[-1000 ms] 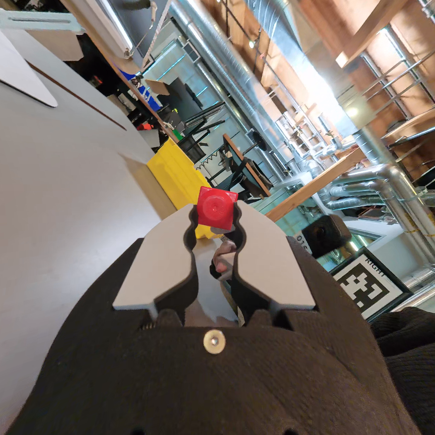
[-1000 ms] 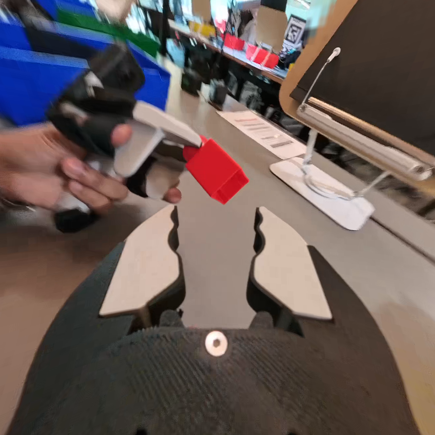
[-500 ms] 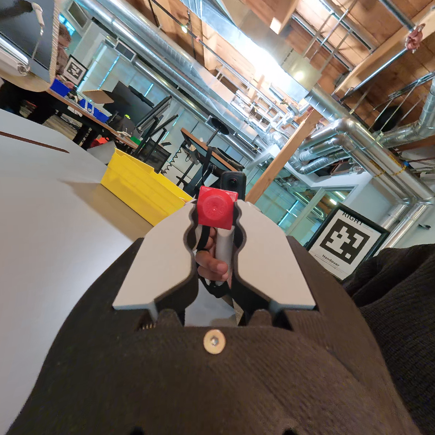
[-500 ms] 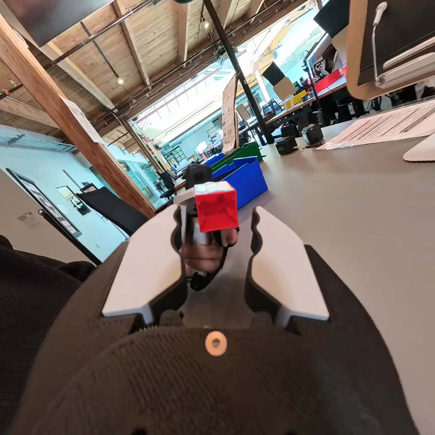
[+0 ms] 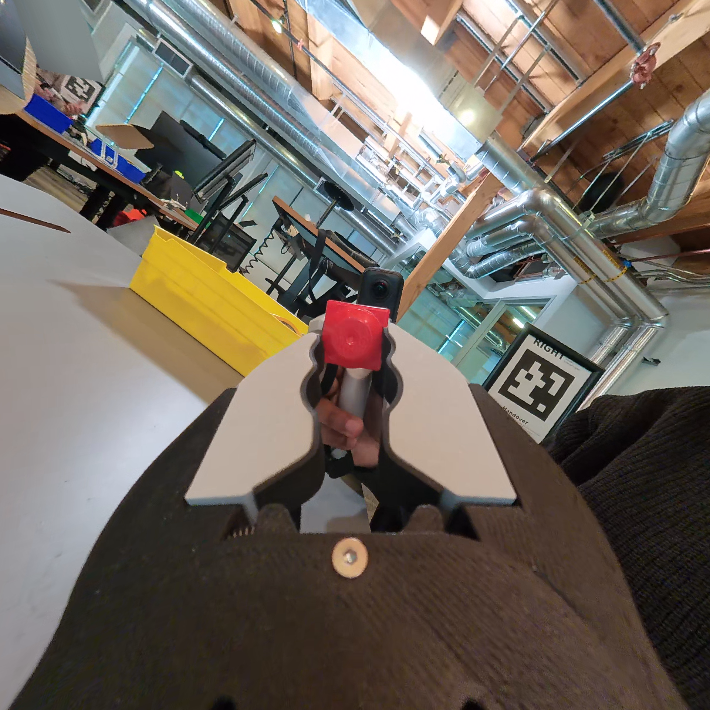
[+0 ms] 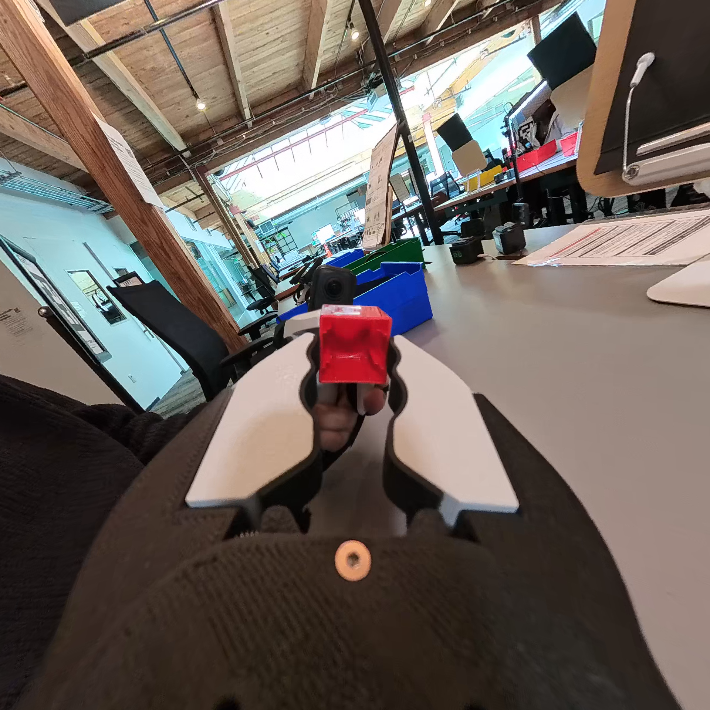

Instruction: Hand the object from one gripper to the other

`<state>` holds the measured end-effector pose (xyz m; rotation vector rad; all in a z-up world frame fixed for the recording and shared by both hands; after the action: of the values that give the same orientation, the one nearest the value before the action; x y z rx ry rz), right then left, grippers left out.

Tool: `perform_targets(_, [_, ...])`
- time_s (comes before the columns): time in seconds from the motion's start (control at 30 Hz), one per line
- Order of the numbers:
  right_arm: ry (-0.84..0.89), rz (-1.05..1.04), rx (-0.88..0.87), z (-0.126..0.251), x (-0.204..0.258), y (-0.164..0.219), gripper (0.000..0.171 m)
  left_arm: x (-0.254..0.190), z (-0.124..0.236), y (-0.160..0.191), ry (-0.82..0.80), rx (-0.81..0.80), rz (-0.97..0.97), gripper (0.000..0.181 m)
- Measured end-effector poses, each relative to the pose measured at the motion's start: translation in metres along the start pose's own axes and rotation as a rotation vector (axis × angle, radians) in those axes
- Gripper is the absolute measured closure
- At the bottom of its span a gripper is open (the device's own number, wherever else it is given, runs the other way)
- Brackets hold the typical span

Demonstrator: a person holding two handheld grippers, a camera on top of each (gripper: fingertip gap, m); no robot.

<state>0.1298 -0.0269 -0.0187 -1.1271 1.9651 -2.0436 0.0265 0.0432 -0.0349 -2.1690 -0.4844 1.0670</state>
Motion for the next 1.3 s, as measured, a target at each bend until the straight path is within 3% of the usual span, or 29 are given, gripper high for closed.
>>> perform_targets(0.3, [0.011, -0.033, 0.002, 0.001, -0.003, -0.001, 0.137, -0.001, 0.000, -0.001, -0.053, -0.002, -0.088, 0.151])
perform_targets(0.5, [0.019, -0.216, -0.013, 0.007, -0.017, -0.004, 0.138, -0.001, 0.001, -0.005, -0.181, 0.029, -0.277, 0.119])
perform_targets(0.67, [0.040, -0.441, 0.133, 0.008, -0.036, 0.010, 0.138, 0.009, -0.001, 0.005, -0.280, 0.202, -0.376, 0.098])
perform_targets(0.9, [-0.012, -0.801, 0.269, 0.011, -0.049, 0.034, 0.138, 0.015, -0.007, 0.039, -0.389, 0.572, -0.798, 0.105])
perform_targets(1.3, [-0.035, -0.841, 0.369, 0.010, -0.047, 0.045, 0.137, 0.013, -0.008, 0.047, -0.404, 0.634, -0.954, 0.135])
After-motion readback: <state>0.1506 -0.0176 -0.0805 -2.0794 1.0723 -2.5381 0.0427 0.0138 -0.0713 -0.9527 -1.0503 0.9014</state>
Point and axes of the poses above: each gripper's, where its closed fingertips meet, z back along the fingers, y out of its underside, x = y × z across the jaws, the point moved 6 cm from there along z, back along the fingers, and after that the axes turned 7 degrees about y, right-handed, at the moved point
